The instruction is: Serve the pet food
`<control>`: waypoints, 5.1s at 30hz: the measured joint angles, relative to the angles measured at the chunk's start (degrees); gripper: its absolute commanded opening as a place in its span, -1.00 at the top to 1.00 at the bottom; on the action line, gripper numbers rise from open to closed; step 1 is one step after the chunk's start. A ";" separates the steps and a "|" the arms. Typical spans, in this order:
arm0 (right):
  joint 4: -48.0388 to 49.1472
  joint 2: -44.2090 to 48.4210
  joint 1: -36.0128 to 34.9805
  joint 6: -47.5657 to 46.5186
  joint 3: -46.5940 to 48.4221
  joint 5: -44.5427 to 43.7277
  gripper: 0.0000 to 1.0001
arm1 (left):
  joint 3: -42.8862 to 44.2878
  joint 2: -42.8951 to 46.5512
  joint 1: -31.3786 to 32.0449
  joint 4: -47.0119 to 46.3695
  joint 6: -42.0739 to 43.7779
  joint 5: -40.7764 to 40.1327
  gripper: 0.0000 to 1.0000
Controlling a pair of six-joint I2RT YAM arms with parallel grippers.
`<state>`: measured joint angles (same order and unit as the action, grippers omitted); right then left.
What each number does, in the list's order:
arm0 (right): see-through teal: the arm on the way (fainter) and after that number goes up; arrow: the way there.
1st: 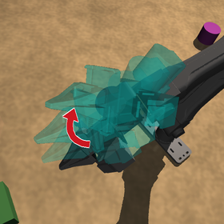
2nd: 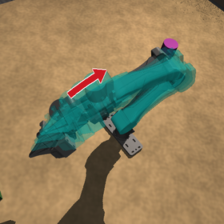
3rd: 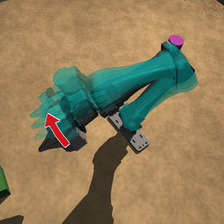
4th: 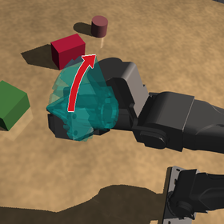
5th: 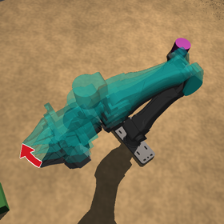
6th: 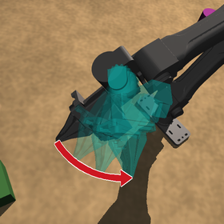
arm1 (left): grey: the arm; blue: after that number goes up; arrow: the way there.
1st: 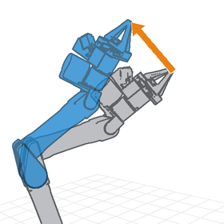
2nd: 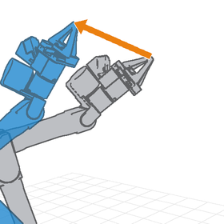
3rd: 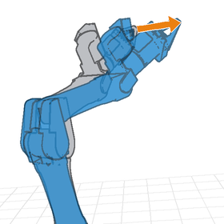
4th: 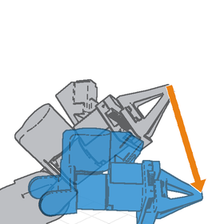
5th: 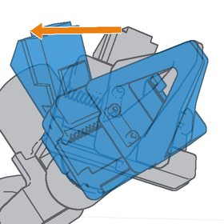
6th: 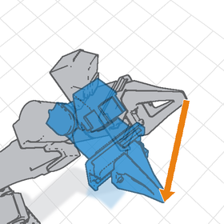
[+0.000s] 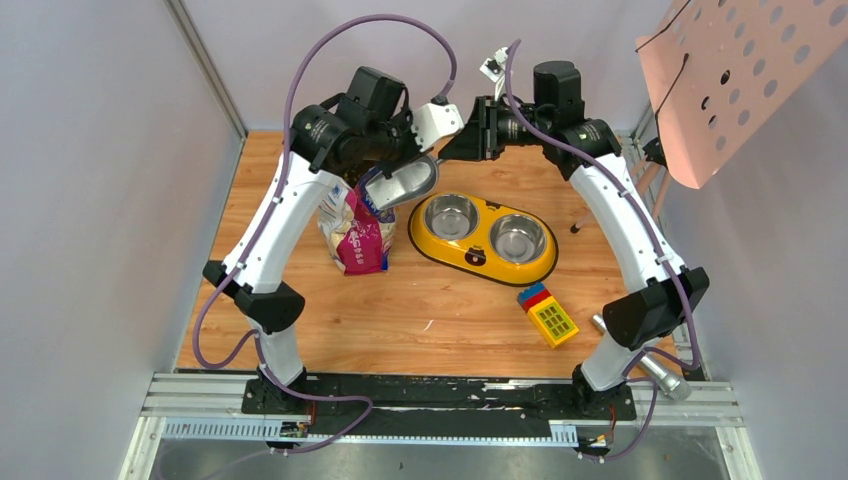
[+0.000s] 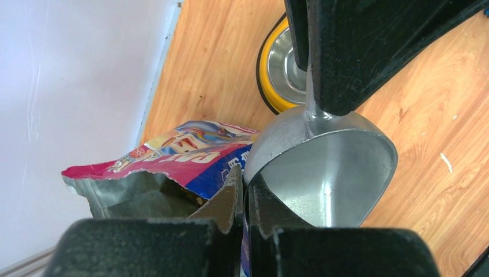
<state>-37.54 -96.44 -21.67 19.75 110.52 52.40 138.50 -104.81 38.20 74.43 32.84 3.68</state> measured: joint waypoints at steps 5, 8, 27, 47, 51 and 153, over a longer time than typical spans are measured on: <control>-0.15 0.00 0.00 -0.83 -0.11 -0.70 1.00 | 0.00 -0.09 0.02 -0.07 -0.13 -0.20 1.00; -0.15 0.02 0.00 -1.03 -0.42 -0.66 1.00 | 0.00 -0.20 0.02 0.04 -0.13 -0.24 1.00; -7.39 4.04 7.30 -7.98 -1.31 -13.09 1.00 | -3.87 6.91 -10.71 -13.86 -14.67 -17.40 -0.85; -6.01 -0.87 5.86 -8.59 15.23 -27.89 1.00 | -12.11 1.81 -29.99 -5.79 -32.52 -2.36 -0.48; -5.92 -1.22 4.31 -8.02 14.95 -27.78 1.00 | -10.38 1.16 -29.99 -5.55 -33.53 -1.46 -0.59; -5.51 -23.52 -15.06 2.14 9.35 -44.94 1.00 | -13.00 -2.12 -17.94 -17.22 -47.19 5.77 1.00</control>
<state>-43.05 -119.96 -36.73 21.89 119.87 7.46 125.49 -106.94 20.25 57.21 -14.35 9.45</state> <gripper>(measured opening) 0.267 0.007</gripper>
